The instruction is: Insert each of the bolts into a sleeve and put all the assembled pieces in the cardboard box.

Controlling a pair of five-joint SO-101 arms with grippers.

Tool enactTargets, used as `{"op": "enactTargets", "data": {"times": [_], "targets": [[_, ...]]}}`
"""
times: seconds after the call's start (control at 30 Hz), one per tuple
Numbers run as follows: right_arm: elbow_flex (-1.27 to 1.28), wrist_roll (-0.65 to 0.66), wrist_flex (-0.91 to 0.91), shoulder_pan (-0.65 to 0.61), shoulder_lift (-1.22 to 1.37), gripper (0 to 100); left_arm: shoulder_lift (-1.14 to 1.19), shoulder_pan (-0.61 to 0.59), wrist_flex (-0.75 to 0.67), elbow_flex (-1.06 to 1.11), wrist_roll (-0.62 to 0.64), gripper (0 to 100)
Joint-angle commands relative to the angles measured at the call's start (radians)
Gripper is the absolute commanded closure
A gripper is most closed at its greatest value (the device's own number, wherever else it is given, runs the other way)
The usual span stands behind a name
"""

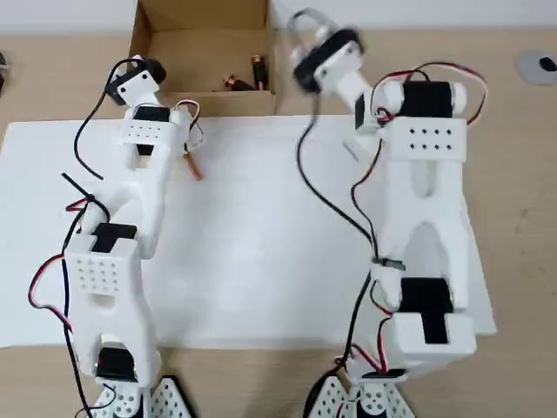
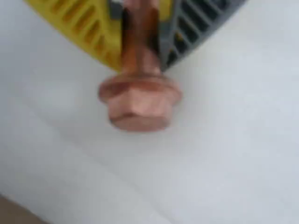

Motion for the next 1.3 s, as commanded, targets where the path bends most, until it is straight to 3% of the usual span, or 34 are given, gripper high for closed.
{"op": "enactTargets", "data": {"times": [0.0, 0.17, 0.27, 0.47, 0.7, 1.0, 1.27], "targets": [[0.091, -0.296, -0.221, -0.044, -0.096, 98.7, -0.013, -0.003, 0.009, -0.028, 0.003, 99], [0.252, -0.496, -0.502, -0.119, -0.209, 98.7, -0.013, -0.003, 0.009, -0.026, 0.003, 99], [0.285, -0.566, -0.580, -0.156, -0.285, 98.7, -0.013, -0.003, 0.009, -0.025, 0.003, 99], [0.321, -0.572, -0.580, -0.242, -0.343, 98.7, -0.013, 0.008, 0.009, -0.025, 0.003, 99], [0.587, -0.569, -0.661, -0.332, -0.343, 98.7, -0.044, 0.061, 0.011, -0.026, -0.097, 99], [1.073, -0.543, -1.183, -0.266, -0.590, 98.8, -0.084, 0.124, 0.015, -0.026, -0.299, 99], [1.463, -0.528, -1.717, -0.297, -0.667, 98.8, -0.081, 0.101, 0.137, -0.172, -0.325, 99]]}}
